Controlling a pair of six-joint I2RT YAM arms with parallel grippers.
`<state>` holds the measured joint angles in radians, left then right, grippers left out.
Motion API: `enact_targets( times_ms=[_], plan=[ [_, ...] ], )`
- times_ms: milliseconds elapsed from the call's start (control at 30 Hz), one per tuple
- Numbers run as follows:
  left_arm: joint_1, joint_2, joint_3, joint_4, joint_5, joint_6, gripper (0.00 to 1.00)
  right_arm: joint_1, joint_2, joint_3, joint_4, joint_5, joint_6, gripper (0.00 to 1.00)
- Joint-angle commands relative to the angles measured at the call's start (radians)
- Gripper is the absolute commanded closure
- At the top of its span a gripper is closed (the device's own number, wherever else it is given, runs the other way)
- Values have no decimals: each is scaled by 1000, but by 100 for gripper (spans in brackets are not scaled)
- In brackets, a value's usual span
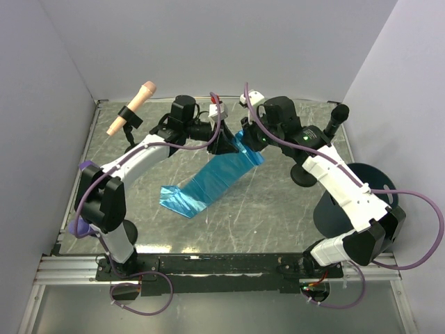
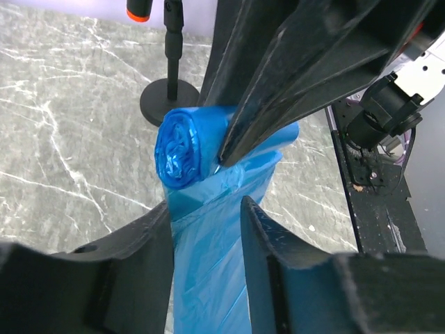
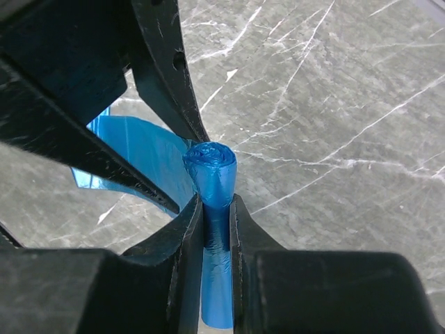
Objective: Put the trash bags into the trash bin
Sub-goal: Unfold the trash bag at the center of the board.
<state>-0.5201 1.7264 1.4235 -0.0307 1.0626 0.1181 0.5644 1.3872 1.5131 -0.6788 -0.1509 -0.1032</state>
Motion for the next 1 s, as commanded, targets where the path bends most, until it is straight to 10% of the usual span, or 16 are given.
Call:
enact_targets(
  times_ms=[0,667,967],
  plan=[
    [0,18,2,23,25,-3,59,-6,-42,47,21,16,-52,100],
    [-1,45,23,60,69,-6,99,-20,-13,61,36,54,-12,100],
    [-47,4,169,-400,-55,549,99,-161,153,140,-41,34,229,100]
  ],
)
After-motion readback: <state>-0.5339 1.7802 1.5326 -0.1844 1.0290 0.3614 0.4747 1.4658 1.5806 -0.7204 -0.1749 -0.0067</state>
